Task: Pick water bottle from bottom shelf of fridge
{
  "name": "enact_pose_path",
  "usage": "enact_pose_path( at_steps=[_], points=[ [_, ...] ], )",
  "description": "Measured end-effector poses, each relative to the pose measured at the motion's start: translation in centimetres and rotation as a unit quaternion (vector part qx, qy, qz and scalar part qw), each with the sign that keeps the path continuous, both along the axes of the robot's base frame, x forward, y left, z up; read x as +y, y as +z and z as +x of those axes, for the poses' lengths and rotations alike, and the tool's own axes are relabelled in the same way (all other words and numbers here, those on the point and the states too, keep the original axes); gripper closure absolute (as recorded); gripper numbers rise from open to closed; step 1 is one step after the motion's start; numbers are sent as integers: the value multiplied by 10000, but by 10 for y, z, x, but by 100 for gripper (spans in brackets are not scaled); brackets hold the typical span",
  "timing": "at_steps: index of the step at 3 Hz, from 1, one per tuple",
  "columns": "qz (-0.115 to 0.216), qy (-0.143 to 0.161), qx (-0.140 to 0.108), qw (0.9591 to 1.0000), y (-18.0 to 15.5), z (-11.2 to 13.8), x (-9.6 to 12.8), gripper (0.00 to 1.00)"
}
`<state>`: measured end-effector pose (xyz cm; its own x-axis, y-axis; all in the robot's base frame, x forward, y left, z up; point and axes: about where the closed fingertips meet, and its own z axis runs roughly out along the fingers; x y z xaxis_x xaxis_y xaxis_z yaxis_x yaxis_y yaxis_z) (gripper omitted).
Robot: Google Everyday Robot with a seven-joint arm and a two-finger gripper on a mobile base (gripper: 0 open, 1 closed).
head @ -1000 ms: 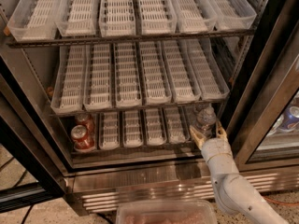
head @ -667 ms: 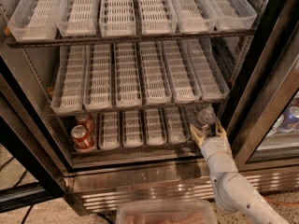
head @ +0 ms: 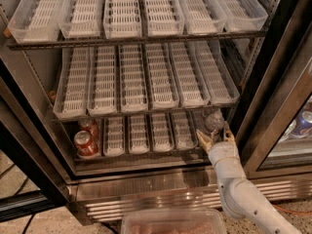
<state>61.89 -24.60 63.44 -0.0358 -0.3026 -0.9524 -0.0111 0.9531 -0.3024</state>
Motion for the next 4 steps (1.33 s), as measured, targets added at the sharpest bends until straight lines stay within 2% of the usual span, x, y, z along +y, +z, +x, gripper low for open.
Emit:
enact_pose_path(
  at_steps=[2, 4],
  points=[
    [-46, -19, 8, 10000, -5, 15, 1, 27],
    [-23, -2, 17, 10000, -6, 23, 3, 68]
  ],
)
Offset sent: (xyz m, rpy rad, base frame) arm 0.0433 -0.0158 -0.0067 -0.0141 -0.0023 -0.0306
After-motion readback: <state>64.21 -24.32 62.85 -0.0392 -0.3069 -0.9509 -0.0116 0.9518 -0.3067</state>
